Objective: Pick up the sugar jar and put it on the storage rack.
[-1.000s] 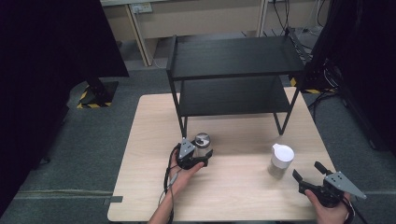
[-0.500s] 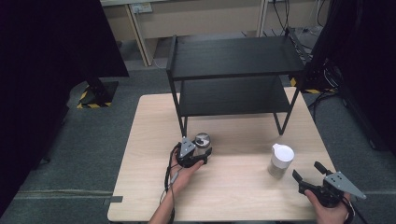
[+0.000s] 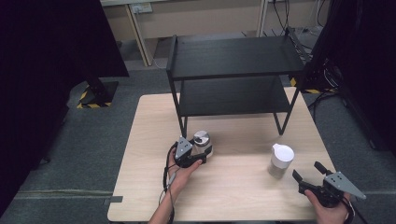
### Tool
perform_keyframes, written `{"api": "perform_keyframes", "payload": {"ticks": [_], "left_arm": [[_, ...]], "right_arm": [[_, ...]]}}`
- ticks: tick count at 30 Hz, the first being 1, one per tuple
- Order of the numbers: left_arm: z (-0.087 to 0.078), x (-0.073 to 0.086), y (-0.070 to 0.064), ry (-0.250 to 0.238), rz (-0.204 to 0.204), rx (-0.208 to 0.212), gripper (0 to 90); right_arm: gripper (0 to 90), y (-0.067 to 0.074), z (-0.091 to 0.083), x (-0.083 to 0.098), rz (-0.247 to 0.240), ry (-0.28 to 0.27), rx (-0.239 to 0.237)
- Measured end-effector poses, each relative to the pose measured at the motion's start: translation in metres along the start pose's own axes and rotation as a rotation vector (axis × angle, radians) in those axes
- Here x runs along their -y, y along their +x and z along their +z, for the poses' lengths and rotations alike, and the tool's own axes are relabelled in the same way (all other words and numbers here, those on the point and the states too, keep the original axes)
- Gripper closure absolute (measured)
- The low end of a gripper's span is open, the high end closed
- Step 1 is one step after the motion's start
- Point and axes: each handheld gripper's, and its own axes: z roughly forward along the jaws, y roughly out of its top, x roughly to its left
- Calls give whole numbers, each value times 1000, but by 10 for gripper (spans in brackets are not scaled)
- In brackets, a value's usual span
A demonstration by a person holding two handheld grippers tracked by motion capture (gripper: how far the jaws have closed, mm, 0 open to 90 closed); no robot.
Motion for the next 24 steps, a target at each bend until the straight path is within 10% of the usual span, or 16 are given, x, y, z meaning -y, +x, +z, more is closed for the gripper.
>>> {"api": "perform_keyframes", "payload": {"ticks": [12,24], "left_arm": [[-30,-37,-22,-161,90,-74,297],[-45,-65,-31,-219,109,-109,297]], "right_arm": [[87,0,0,0,3,-2,0],[87,-1,0,0,5,-2,-2]]}}
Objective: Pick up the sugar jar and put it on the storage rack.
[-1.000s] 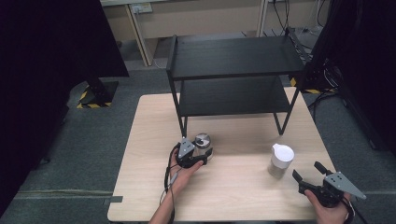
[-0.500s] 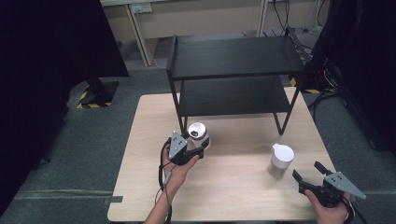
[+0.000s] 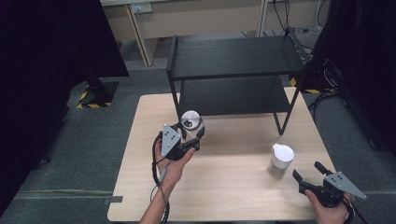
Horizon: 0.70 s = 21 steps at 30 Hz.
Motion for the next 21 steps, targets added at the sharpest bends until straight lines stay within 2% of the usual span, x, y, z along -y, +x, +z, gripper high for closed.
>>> {"api": "perform_keyframes", "payload": {"ticks": [4,8,14,21], "left_arm": [[-2,-10,-3,1,8,-10,297],[-4,-19,-4,8,-1,-13,297],[-5,-29,-7,18,14,-23,297],[-6,-39,-7,18,2,-27,297]], "right_arm": [[87,0,0,-1,-2,3,0],[87,0,0,0,0,2,-2],[87,-1,0,0,1,1,-4],[87,-1,0,0,-1,1,-4]]}}
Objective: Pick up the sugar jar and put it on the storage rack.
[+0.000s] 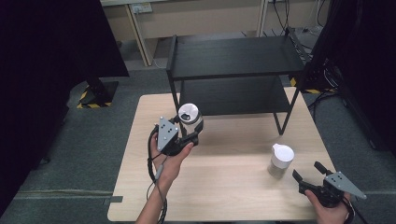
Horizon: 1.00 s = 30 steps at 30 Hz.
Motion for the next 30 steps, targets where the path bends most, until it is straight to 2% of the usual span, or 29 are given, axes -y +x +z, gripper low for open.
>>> {"api": "perform_keyframes", "payload": {"ticks": [13,30], "left_arm": [[1,-18,4,-23,-12,-4,297],[4,-38,5,-46,-6,-17,297]], "right_arm": [[87,0,0,0,4,-1,1],[87,0,0,-1,5,4,1]]}}
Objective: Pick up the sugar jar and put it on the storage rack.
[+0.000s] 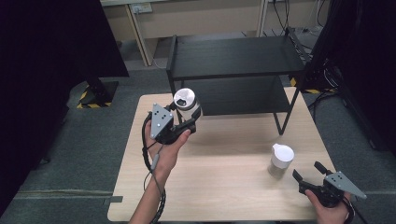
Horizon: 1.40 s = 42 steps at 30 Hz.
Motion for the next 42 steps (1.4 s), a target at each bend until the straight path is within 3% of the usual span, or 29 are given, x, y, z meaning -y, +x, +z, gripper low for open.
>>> {"api": "perform_keyframes", "payload": {"ticks": [17,42], "left_arm": [[9,-28,-1,-8,12,-43,297],[33,-69,10,27,11,-54,297]], "right_arm": [[87,0,0,0,4,-1,3],[87,0,0,0,4,1,1]]}}
